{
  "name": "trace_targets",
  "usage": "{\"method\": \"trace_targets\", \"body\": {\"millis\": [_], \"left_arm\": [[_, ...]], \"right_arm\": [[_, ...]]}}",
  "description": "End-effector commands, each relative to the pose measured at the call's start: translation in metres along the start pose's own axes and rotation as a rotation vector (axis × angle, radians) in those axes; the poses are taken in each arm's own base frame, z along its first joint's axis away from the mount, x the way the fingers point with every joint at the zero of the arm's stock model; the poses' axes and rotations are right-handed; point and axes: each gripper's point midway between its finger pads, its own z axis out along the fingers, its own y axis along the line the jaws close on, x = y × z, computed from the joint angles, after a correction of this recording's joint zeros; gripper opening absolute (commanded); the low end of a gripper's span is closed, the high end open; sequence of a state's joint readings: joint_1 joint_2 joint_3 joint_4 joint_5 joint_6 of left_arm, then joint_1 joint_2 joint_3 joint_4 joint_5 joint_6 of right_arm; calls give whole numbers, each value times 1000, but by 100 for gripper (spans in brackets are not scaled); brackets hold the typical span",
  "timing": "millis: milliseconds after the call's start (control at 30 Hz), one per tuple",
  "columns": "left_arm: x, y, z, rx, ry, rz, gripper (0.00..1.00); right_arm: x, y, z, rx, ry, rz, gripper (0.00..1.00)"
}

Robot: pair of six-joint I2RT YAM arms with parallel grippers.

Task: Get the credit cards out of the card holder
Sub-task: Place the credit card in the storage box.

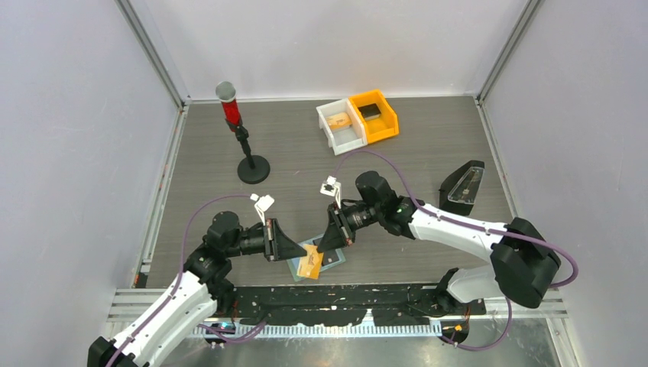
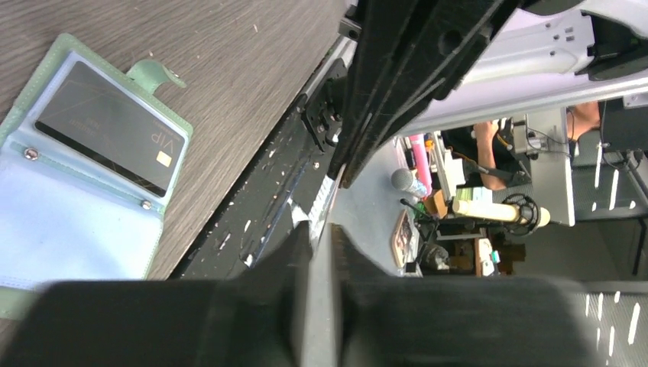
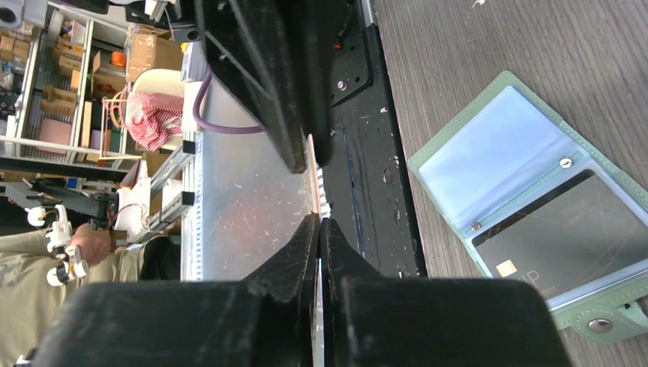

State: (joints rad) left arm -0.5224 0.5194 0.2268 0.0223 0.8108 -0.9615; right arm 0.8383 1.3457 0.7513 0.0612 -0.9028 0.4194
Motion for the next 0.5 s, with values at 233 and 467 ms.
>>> {"method": "trace_targets", "body": {"millis": [233,467], "left_arm": [[-20,8,-17,-233,-32,122,99],[-38,18,-36,-436,-70,153,99]], "right_arm": [[-64,-28,-61,247,-285,-13,5],[-139,-86,-130,614,-547,73,5]]}}
